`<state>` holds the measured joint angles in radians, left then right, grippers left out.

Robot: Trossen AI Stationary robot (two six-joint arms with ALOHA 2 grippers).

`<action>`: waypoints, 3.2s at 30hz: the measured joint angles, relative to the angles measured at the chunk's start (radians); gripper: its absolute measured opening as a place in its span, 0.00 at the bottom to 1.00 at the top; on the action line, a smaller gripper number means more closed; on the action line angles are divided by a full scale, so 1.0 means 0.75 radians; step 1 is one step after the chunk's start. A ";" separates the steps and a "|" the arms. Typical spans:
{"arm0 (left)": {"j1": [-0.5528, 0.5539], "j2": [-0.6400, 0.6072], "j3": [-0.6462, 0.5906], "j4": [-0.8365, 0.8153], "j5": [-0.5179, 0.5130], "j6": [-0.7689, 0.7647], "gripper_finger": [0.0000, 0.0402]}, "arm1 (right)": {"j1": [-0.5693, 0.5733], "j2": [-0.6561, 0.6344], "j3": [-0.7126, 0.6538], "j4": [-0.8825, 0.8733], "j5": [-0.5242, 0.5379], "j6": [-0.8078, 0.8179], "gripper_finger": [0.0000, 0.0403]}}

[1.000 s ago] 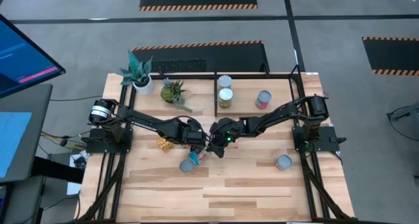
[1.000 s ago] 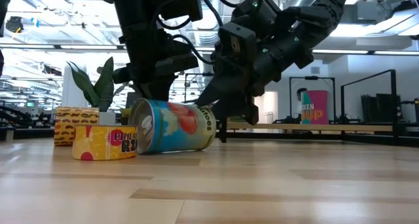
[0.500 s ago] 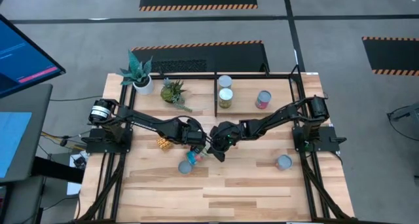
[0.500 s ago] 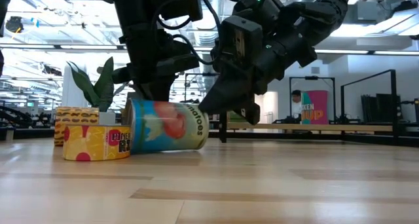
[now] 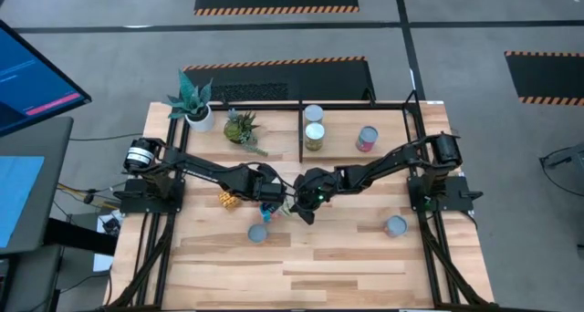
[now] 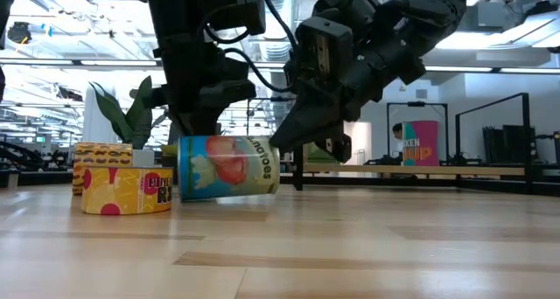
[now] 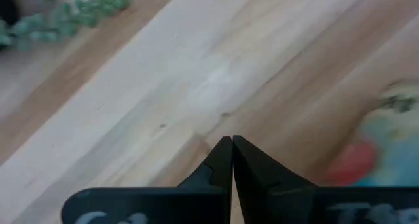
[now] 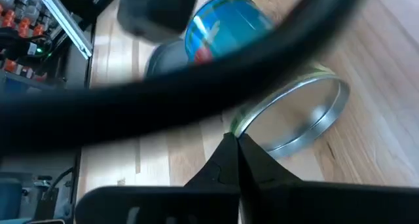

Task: Pick and place cans onto a shelf
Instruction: Put the canned tomatoes on the shelf

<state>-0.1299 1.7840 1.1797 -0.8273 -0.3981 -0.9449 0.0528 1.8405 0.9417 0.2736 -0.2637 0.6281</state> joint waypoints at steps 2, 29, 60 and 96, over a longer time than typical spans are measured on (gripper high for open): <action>0.000 -0.008 0.000 -0.040 -0.020 -0.014 0.00 | 0.000 -0.036 0.000 -0.085 0.000 -0.007 0.01; -0.005 -0.131 0.002 -0.051 -0.185 0.045 0.00 | -0.094 -0.743 0.444 -1.884 0.413 -0.172 0.00; -0.005 -0.131 0.001 -0.002 -0.229 0.058 0.00 | -0.520 -0.018 1.017 -2.381 0.583 -0.919 0.00; -0.005 -0.131 0.001 0.015 -0.246 0.091 0.00 | -0.521 -0.016 1.016 -2.346 0.714 -0.922 0.14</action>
<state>-0.1337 1.6855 1.1805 -0.8162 -0.5827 -0.8768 -0.3377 1.8287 1.7039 -1.4861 0.2716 -0.0632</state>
